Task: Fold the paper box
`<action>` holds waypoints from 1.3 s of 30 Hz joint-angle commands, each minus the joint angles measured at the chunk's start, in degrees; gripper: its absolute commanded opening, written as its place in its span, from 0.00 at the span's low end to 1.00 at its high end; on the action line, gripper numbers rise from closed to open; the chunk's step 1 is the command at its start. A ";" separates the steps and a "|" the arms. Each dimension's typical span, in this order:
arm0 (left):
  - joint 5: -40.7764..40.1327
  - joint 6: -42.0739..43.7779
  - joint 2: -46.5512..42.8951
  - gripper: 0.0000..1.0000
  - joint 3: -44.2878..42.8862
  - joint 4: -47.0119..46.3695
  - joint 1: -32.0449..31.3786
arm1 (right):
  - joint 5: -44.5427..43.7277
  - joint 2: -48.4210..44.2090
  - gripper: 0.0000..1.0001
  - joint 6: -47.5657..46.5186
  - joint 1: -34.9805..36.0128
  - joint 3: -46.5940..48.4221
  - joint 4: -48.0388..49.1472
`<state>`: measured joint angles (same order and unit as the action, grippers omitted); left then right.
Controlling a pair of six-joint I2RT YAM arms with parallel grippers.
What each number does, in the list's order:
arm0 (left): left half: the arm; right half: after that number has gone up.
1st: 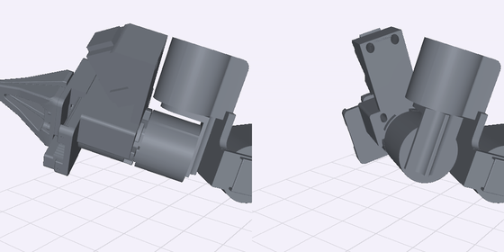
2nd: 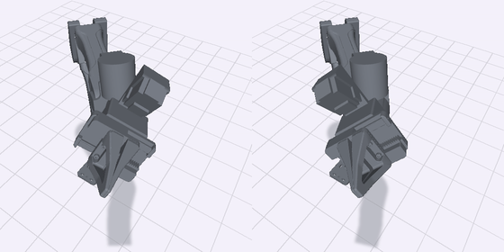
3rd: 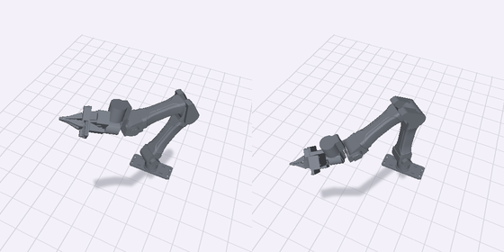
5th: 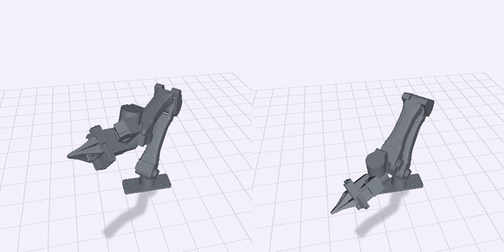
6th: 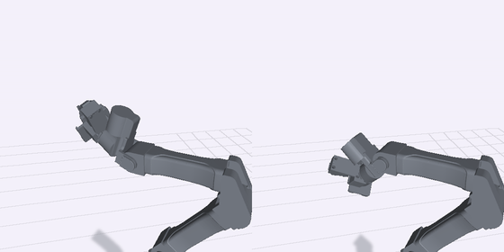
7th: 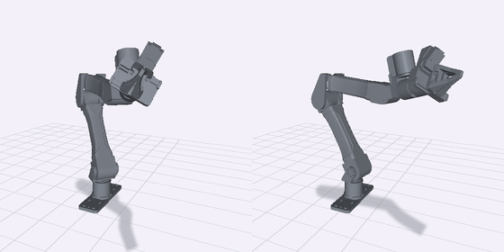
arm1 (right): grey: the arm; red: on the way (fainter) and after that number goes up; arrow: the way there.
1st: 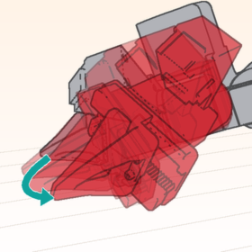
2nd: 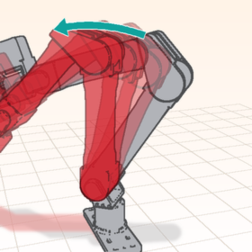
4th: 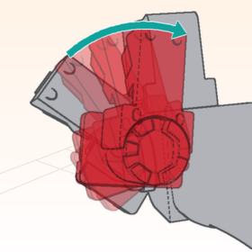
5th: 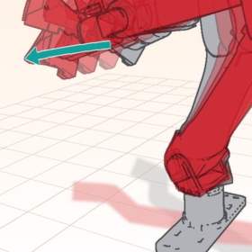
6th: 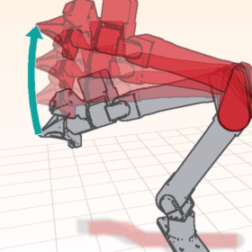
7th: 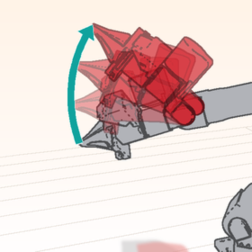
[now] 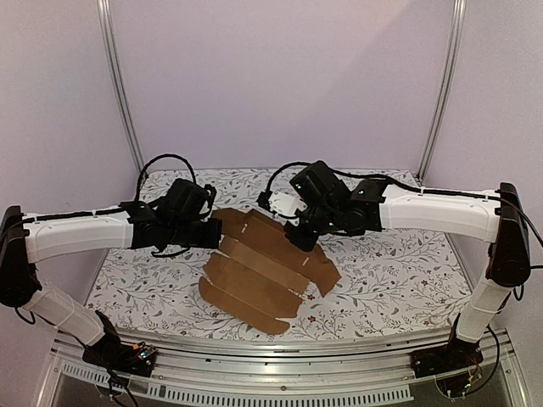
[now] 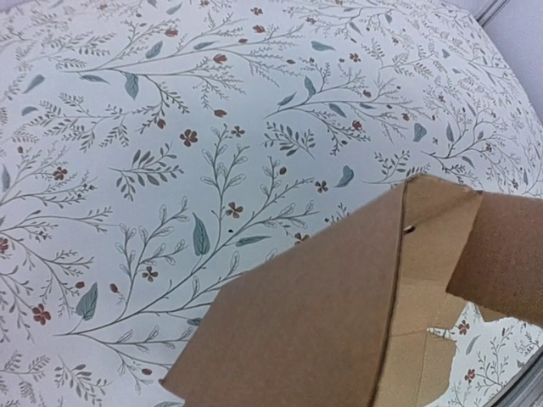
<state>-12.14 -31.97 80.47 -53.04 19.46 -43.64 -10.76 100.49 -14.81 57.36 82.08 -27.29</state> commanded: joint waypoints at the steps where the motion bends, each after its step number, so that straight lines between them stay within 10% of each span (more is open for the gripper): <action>1: -3.63 0.18 -0.02 0.00 1.42 -4.80 0.75 | 2.60 -0.86 0.00 1.83 0.37 -0.95 1.32; 39: 3.62 0.55 2.52 0.00 6.10 -12.82 0.83 | 2.26 -3.29 0.00 6.44 0.31 -0.88 2.59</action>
<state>-12.29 -31.59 82.59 -47.83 9.13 -43.38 -8.27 99.00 -9.37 57.36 81.65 -26.52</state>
